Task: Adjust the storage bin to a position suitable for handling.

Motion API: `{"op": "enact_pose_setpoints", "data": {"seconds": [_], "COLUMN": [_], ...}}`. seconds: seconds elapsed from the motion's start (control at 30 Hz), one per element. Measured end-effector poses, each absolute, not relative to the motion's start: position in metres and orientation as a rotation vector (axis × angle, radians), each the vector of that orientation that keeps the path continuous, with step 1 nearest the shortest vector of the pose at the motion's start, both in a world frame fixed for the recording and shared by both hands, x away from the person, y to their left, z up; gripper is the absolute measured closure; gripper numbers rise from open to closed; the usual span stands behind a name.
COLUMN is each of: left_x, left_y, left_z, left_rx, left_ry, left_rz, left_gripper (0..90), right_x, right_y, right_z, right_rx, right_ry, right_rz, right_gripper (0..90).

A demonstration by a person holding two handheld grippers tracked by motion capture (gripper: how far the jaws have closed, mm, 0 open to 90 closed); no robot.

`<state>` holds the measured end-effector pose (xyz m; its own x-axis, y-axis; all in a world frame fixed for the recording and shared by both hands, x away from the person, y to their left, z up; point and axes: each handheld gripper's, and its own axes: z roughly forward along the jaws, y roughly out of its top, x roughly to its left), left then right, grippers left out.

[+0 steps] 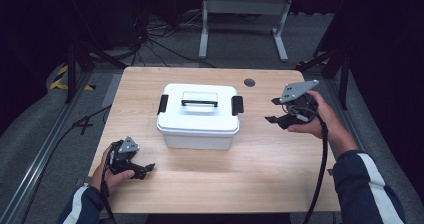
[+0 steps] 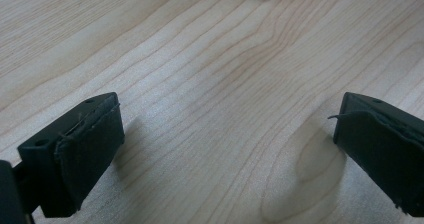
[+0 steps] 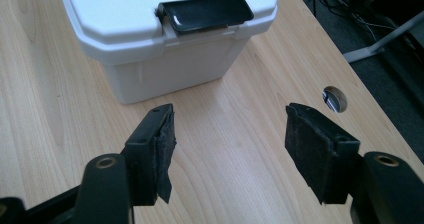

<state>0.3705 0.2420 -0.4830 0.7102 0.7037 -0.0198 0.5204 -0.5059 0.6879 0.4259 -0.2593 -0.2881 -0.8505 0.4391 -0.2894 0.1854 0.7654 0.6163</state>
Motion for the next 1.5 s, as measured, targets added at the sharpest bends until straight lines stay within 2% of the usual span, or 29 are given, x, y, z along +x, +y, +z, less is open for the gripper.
{"op": "enact_pose_setpoints", "data": {"seconds": [0.67, 1.5], "left_x": [0.37, 0.37], "left_y": [0.242, 0.242], "left_z": [-0.483, -0.483], "left_rx": [2.226, 2.225], "left_ry": [0.927, 0.93], "left_rz": [0.344, 0.341], "left_gripper": [0.3, 0.3], "right_x": [0.445, 0.465], "right_y": [-0.224, -0.141], "right_z": [-0.274, -0.263], "right_rx": [0.406, 0.203], "right_ry": [2.595, 2.674], "right_rz": [0.808, 0.67], "right_gripper": [38.7, 45.2]}}
